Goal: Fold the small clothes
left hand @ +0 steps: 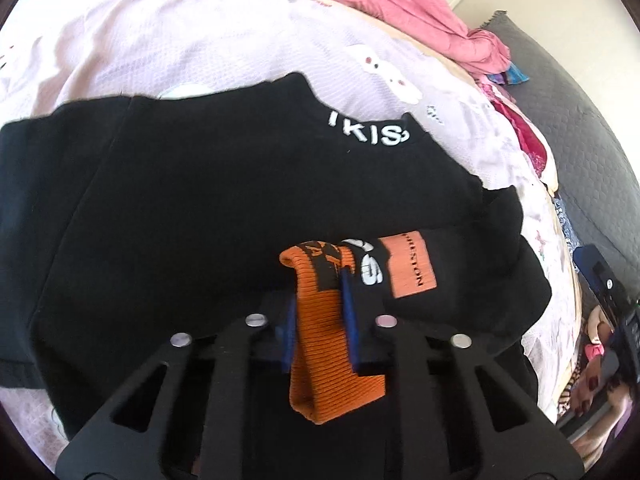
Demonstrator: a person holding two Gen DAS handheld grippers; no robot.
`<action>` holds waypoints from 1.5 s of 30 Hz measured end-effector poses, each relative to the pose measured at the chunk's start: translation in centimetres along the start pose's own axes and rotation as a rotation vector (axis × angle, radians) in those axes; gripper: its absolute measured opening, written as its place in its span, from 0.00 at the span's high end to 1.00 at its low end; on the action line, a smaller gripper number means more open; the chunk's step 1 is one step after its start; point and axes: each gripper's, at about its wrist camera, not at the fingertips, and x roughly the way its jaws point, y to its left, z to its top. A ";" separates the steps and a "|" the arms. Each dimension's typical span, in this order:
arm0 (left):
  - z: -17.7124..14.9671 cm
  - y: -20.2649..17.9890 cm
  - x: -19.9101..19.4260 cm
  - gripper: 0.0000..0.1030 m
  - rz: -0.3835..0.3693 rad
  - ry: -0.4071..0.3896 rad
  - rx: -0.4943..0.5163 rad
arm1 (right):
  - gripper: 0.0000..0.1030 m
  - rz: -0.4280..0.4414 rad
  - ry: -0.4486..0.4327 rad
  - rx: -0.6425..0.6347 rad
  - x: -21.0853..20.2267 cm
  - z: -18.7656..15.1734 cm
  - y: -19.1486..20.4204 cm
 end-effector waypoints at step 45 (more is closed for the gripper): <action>-1.2 2.9 -2.5 0.73 0.279 0.021 0.190 | 0.42 -0.089 0.318 -0.144 8.9 -5.1 1.7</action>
